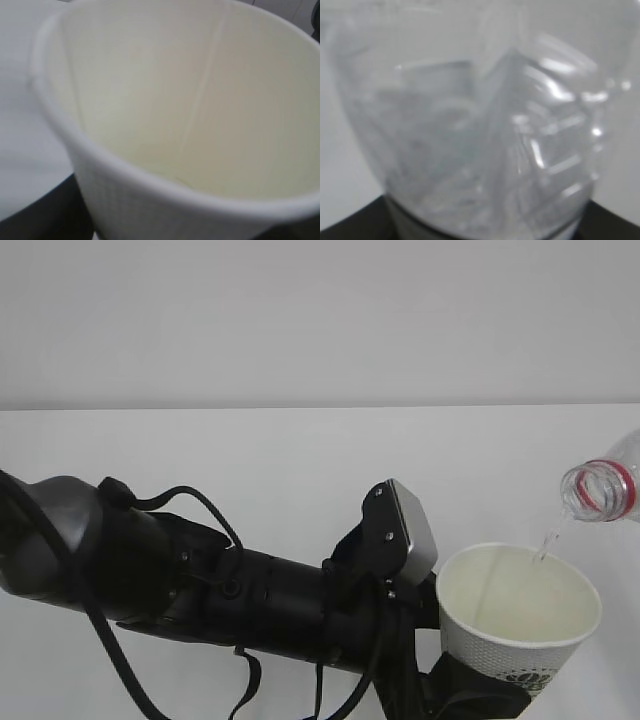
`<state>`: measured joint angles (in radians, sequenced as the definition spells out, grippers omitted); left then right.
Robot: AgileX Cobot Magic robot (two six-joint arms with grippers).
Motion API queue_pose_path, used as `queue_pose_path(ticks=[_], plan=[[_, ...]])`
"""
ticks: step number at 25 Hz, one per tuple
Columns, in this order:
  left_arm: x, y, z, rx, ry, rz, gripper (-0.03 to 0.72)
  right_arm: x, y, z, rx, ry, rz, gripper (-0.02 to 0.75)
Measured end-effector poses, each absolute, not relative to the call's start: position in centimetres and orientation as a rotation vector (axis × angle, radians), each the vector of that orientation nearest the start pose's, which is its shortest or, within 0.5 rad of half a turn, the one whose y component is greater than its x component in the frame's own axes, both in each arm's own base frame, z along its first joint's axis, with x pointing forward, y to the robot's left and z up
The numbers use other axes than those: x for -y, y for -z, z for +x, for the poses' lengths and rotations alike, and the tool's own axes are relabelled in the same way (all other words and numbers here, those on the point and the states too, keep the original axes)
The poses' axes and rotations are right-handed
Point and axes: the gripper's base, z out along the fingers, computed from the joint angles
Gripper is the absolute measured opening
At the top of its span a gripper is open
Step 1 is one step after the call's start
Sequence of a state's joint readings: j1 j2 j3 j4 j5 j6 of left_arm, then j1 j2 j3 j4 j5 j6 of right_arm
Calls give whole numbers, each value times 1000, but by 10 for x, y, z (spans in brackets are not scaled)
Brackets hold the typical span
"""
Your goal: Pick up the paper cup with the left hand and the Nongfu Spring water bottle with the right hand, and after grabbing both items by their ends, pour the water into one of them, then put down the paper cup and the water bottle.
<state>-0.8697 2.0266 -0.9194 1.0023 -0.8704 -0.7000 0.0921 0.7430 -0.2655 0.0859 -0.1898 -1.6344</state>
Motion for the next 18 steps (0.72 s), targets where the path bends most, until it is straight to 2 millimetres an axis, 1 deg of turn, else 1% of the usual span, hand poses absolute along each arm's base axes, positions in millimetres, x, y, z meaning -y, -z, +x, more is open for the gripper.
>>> queue_pose_path(ticks=[18], plan=[[322, -127, 195, -1611, 1187, 1370, 545, -12, -250, 147, -1297, 1052, -1384, 405]])
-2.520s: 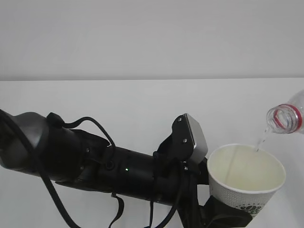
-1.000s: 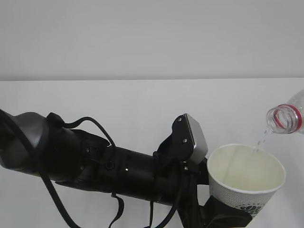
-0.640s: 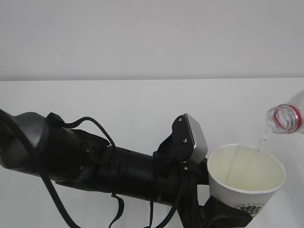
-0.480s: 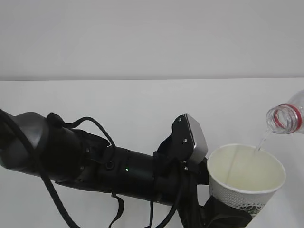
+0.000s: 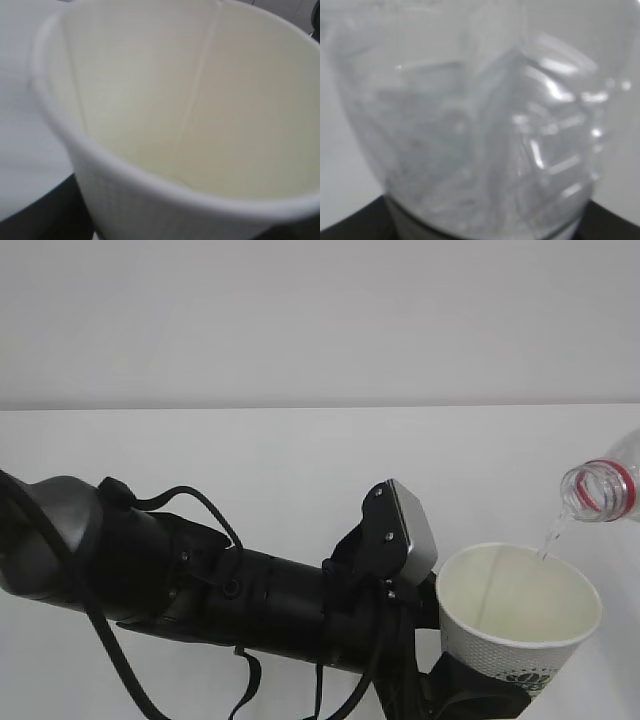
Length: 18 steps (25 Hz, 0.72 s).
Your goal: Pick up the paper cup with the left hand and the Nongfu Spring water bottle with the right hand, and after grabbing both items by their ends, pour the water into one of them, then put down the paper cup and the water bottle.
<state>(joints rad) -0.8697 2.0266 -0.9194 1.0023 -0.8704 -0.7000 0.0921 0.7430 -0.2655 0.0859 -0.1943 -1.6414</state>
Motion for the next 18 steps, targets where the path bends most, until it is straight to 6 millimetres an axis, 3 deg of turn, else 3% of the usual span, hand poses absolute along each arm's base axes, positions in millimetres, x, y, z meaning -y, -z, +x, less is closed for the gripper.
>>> queue_pose_path(ticks=[18], plan=[[322, -127, 195, -1611, 1187, 1370, 545, -12, -250, 147, -1293, 1056, -1385, 405]])
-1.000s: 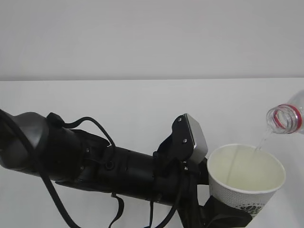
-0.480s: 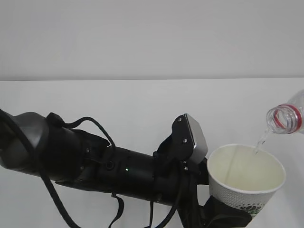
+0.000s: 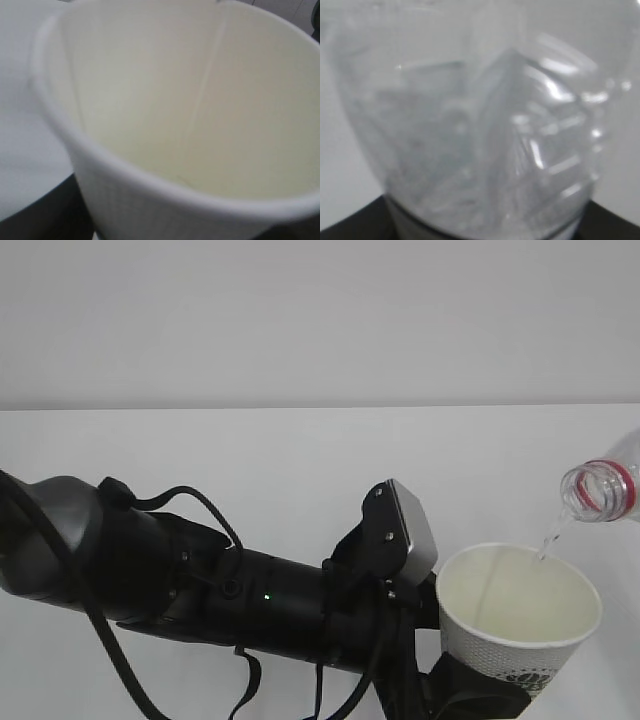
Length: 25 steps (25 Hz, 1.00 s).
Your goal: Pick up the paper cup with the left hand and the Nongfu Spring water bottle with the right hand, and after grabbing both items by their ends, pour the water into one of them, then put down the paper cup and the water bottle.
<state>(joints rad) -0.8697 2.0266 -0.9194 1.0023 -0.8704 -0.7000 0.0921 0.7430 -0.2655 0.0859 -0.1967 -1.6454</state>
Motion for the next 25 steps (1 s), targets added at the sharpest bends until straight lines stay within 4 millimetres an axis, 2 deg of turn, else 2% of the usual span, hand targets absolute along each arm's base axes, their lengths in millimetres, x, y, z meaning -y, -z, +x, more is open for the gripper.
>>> queue_pose_path(ticks=[25], plan=[[322, -127, 195, -1611, 1187, 1370, 545, -12, -250, 147, -1286, 1065, -1391, 405]])
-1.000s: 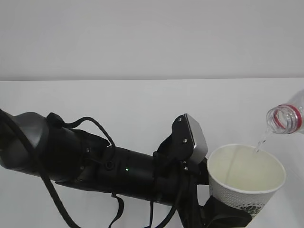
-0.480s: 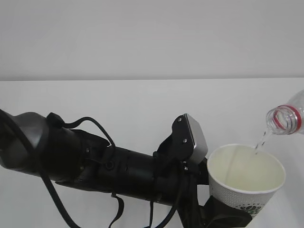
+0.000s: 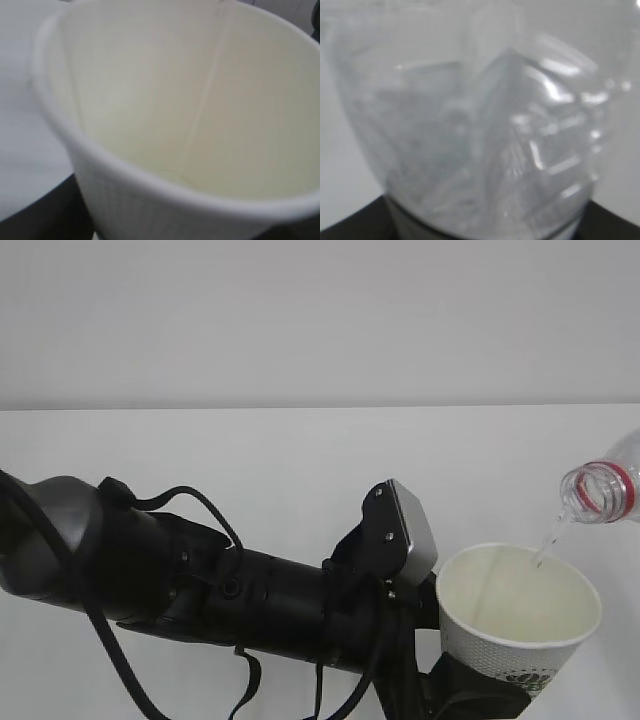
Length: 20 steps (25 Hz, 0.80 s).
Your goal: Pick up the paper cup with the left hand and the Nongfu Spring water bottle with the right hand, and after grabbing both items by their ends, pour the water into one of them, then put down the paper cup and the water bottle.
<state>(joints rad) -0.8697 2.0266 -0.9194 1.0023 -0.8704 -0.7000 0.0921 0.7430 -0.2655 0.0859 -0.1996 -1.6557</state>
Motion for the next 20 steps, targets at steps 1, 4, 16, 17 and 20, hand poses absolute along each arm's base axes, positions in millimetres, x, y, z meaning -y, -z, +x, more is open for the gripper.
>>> queue_pose_path(ticks=[1, 4, 16, 17, 20], plan=[[322, -127, 195, -1611, 1187, 1370, 545, -12, -250, 147, -1286, 1065, -1391, 405], [322, -127, 195, -1611, 1187, 1370, 545, -12, -250, 147, -1285, 1066, -1390, 405], [322, -127, 195, -1611, 1187, 1370, 545, -12, -250, 147, -1281, 1070, -1391, 404], [322, -127, 195, -1611, 1187, 1370, 545, -12, -250, 147, -1280, 1071, -1392, 404], [322, -127, 195, -1611, 1187, 1370, 545, -12, -250, 147, -1279, 1072, -1394, 404]])
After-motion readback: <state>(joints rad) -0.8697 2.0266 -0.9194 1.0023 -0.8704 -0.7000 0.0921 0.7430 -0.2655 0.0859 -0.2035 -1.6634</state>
